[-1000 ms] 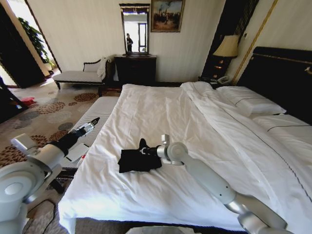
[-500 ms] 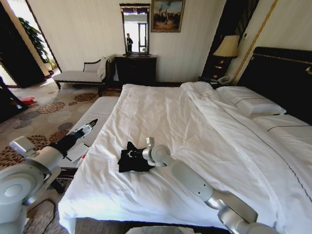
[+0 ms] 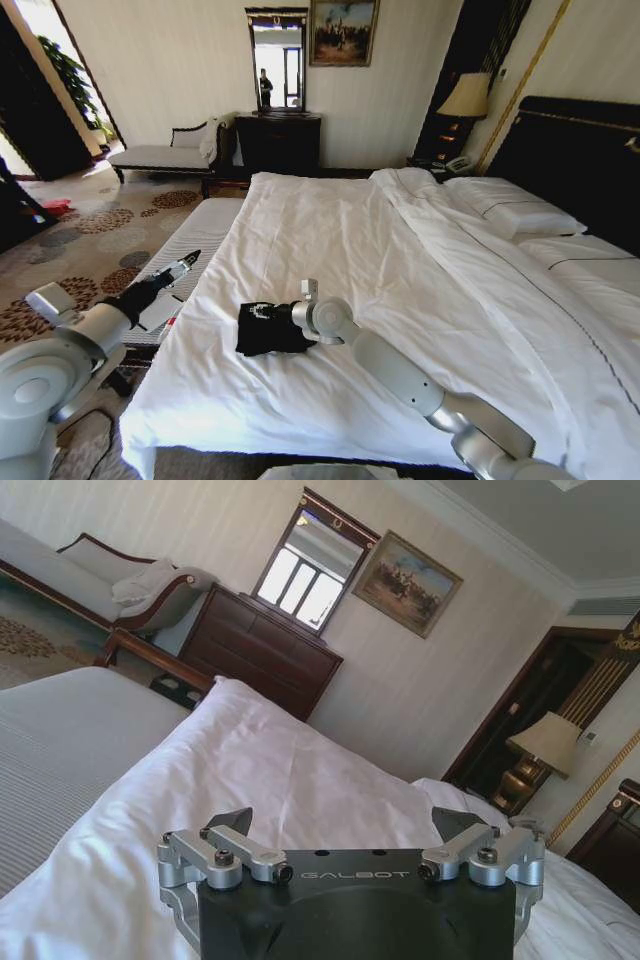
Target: Fold the clothes on the bed.
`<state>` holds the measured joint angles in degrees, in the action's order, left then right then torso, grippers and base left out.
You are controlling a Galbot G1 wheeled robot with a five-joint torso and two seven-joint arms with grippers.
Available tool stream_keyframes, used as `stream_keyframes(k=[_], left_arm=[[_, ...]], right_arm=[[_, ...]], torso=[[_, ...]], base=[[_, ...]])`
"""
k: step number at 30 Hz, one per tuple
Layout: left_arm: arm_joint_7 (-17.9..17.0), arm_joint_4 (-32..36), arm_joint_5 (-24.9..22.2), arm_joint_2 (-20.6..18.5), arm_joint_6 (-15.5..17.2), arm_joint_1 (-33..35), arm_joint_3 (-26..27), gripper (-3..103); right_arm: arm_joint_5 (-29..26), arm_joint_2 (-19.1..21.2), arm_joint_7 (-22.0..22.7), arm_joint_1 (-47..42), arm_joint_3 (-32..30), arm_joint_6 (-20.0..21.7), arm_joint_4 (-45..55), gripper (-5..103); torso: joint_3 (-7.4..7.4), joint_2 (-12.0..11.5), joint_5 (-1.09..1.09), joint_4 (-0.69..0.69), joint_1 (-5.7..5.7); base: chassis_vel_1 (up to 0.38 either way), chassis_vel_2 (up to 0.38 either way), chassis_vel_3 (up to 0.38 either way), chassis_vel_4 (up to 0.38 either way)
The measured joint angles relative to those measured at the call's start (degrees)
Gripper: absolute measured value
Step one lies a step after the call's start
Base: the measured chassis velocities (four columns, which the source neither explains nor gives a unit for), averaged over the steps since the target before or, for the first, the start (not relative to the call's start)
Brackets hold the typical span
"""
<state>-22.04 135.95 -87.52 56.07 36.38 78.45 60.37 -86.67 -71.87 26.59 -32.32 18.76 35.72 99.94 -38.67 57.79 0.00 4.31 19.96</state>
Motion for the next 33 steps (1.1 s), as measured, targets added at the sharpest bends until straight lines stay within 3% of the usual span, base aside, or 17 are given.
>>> stream_keyframes(k=[7, 10, 11, 16, 17, 20, 25, 27, 29, 33], left_arm=[[0.0, -0.9, 0.9, -0.1, 0.0, 0.1, 0.0, 100], [0.0, -1.5, 2.8, -0.5, -0.1, 0.3, -0.6, 100], [0.0, -1.5, 2.8, -0.5, -0.1, 0.3, -0.6, 100], [0.0, 0.0, 9.6, -0.4, -2.0, 2.6, -1.9, 100], [0.0, 0.0, 9.6, -0.4, -2.0, 2.6, -1.9, 100], [0.6, 2.9, 20.3, 2.2, -5.3, 6.5, -4.1, 100], [2.0, 6.1, 29.7, 4.6, -6.3, 9.9, -5.4, 100], [3.0, 7.2, 33.9, 6.1, -6.2, 11.2, -6.7, 100], [3.3, 7.2, 35.5, 6.5, -6.3, 11.4, -7.2, 100], [7.3, 7.3, 52.4, 9.7, -10.2, 14.2, -11.9, 100]], right_arm=[[1.3, 0.3, -0.7, 0.0, -0.2, -1.9, 0.5, 83], [4.8, 3.1, -2.3, -0.5, -3.1, -5.4, 1.1, 97], [4.8, 3.1, -2.3, -0.5, -3.1, -5.4, 1.1, 97], [10.7, 11.9, -2.9, -3.3, -9.9, -11.7, 3.6, 100], [10.7, 11.9, -2.9, -3.3, -9.9, -11.7, 3.6, 100], [16.6, 18.3, -2.0, -9.8, -17.3, -15.5, 8.6, 100], [22.5, 21.4, -1.1, -19.4, -25.7, -19.5, 15.2, 100], [26.3, 21.6, -1.8, -25.6, -32.5, -20.5, 20.2, 100], [27.9, 21.4, -2.4, -28.3, -35.5, -21.2, 22.2, 100], [40.0, 17.4, -7.9, -47.2, -50.4, -27.3, 31.3, 100]], torso=[[0.00, 0.0, 0.00, -0.02, 0.00], [0.00, 0.0, 0.01, -0.02, 0.00], [0.00, 0.0, 0.01, -0.02, 0.00], [-0.01, 0.0, 0.03, 0.03, 0.00], [-0.01, 0.0, 0.03, 0.03, 0.00], [0.00, 0.0, 0.02, 0.01, 0.00], [0.00, 0.0, 0.04, 0.00, -0.01], [0.00, 0.0, 0.04, -0.03, -0.02], [0.00, 0.0, 0.03, -0.03, -0.01], [0.01, 0.0, 0.03, 0.05, -0.01]], base=[[0.000, 0.000, 0.000, 0.000], [0.000, 0.000, 0.000, 0.000], [0.000, 0.000, 0.000, 0.000], [0.000, 0.000, 0.000, 0.000], [0.000, 0.000, 0.000, 0.000], [0.000, 0.000, 0.000, 0.000], [0.000, 0.000, 0.000, 0.000], [0.000, 0.000, 0.000, 0.000], [0.000, 0.000, 0.000, 0.000], [0.000, 0.000, 0.000, 0.000]])
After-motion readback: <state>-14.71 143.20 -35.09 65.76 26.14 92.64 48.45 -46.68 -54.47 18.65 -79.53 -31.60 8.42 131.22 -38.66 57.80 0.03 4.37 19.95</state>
